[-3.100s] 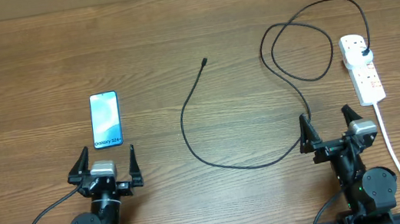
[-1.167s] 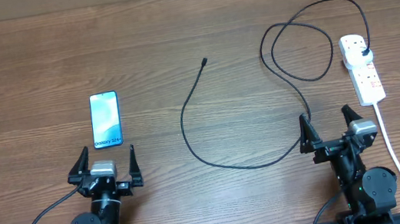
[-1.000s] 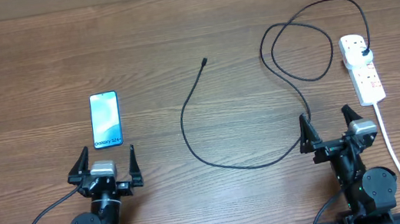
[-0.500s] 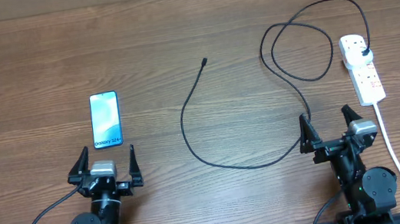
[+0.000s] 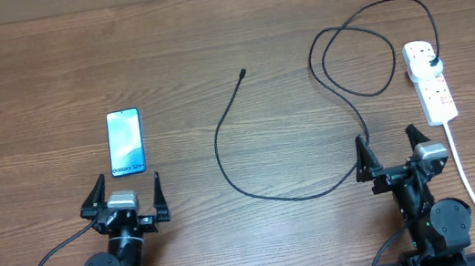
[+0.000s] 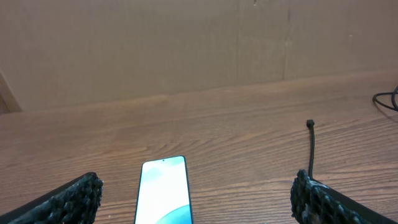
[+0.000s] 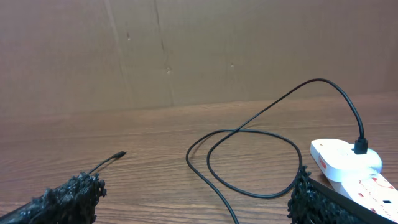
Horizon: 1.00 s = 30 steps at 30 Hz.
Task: Plug charger to phone and switch on socket
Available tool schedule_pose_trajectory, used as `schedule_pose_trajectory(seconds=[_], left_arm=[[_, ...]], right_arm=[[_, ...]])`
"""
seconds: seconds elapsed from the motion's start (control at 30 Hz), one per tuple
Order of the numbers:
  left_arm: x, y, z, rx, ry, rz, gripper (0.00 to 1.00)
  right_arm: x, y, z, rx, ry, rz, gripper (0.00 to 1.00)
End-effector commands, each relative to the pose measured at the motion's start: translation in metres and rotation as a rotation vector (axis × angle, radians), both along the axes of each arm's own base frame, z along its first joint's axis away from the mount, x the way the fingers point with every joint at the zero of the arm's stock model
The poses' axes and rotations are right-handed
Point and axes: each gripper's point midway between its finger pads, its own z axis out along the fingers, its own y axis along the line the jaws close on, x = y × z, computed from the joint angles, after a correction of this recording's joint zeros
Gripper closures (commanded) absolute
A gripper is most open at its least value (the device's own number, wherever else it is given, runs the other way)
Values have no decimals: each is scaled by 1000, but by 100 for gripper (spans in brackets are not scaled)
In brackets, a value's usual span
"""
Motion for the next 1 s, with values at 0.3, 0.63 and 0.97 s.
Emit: schedule_pose_trajectory(seconds=[0.3,0.63,0.97], left_arm=[[-1,-11,2,-15,-13,-65,0],[-4,-20,19,-70,-30,-118,0],[8,-19,68,-85,76,-115,0]], right_arm=[[0,0,-2,2,-2,3,0],[0,0,-2,2,-2,2,0],[0,0,-2,2,-2,2,0]])
